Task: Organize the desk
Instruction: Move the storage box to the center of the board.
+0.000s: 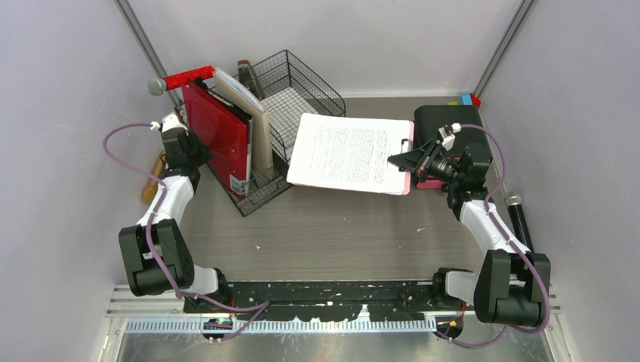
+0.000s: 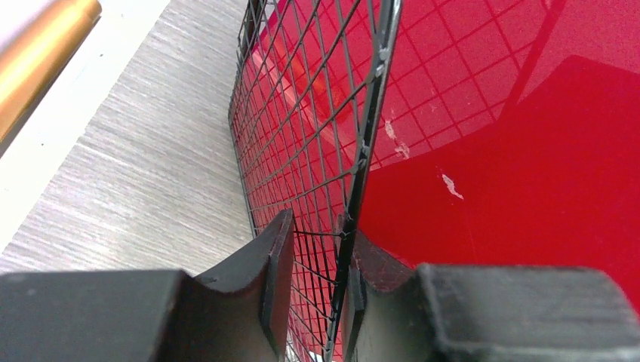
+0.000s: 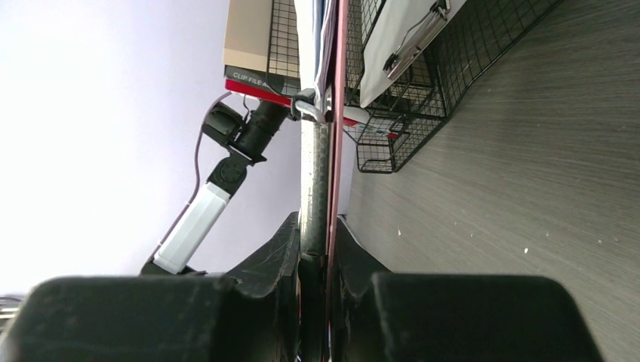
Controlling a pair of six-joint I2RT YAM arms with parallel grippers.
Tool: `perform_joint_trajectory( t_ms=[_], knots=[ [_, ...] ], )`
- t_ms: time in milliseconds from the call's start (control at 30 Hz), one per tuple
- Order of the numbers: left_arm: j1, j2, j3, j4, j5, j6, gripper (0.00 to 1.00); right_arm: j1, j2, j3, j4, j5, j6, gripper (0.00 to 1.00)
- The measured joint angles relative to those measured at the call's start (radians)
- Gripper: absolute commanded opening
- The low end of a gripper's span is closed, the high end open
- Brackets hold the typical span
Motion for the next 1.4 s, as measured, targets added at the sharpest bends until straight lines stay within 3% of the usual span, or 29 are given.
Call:
perform_joint_trajectory(
  t_ms=[233,333,467,600,1000,1400],
  knots=[
    [0.000,-0.030,-0.012,-0.034,-0.011,-0.016,0.23,-0.091,-0.060,-0.033,0.051,-0.096,0.102,0.00],
    [0.001,-0.048,-0.023,-0.047,-0.014,-0.021,0.36,-0.124,-0.099,-0.033,0.048,-0.138,0.113,0.00],
    [0.007,-0.072,-0.027,-0.091,0.005,-0.070,0.49,-0.143,-0.140,-0.024,-0.068,-0.185,0.046,0.00],
    [0.007,-0.081,-0.037,-0.151,0.023,-0.101,0.57,-0.143,-0.141,-0.004,-0.213,-0.219,-0.050,0.00],
    [0.008,-0.081,-0.039,-0.185,0.030,-0.116,0.60,-0.154,-0.137,0.083,-0.572,-0.273,-0.325,0.00],
    [0.008,-0.081,-0.041,-0.185,0.030,-0.116,0.60,-0.154,-0.060,0.097,-0.549,-0.247,-0.325,0.00]
  ],
)
